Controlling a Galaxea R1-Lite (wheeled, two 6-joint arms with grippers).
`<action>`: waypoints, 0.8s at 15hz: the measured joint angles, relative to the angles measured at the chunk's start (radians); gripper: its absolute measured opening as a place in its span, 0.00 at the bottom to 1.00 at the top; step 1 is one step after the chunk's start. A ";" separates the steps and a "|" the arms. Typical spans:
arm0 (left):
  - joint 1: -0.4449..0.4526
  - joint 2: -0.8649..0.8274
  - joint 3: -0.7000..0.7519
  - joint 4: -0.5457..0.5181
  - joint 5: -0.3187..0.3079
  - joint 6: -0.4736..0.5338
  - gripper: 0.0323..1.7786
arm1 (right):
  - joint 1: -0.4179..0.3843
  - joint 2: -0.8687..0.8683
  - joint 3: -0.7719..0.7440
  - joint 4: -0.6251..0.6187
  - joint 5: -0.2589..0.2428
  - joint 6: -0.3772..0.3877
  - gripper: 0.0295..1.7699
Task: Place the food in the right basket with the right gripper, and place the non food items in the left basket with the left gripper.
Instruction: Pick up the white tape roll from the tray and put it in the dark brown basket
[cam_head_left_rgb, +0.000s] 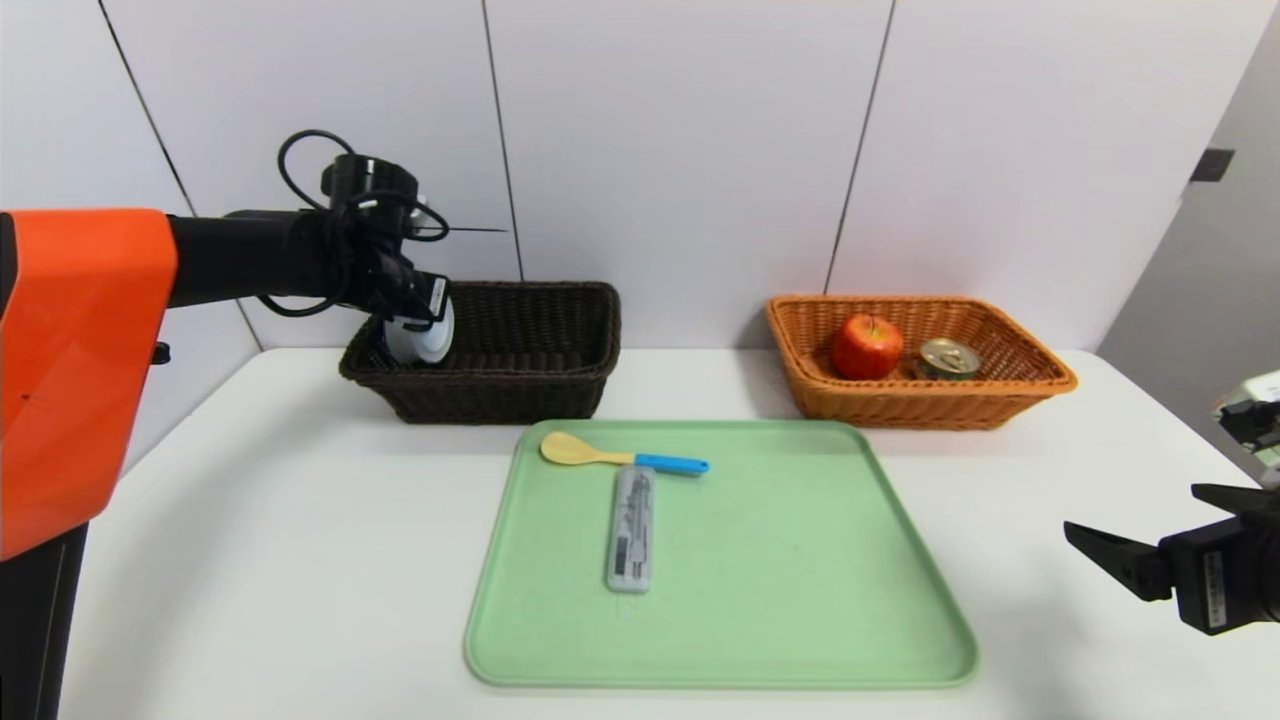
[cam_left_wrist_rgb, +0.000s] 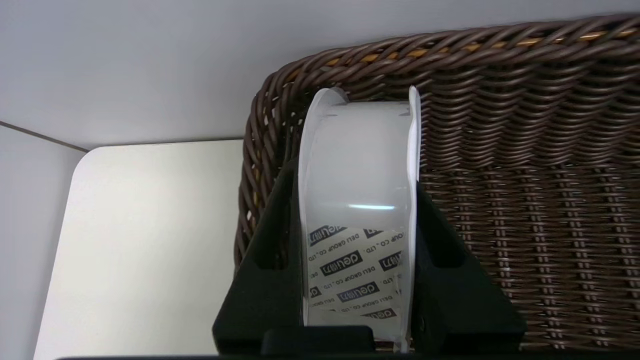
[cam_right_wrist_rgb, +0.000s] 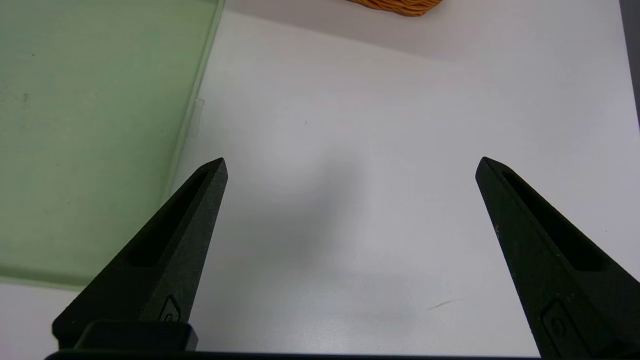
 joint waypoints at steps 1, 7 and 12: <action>-0.001 0.000 0.000 0.000 0.000 0.000 0.30 | 0.000 0.001 0.000 -0.012 0.000 0.001 0.97; -0.005 -0.006 -0.002 -0.002 0.000 -0.001 0.30 | 0.000 0.011 0.008 -0.043 0.000 0.000 0.97; -0.009 -0.010 0.000 -0.002 0.000 -0.005 0.30 | 0.000 0.012 0.008 -0.043 0.000 0.000 0.97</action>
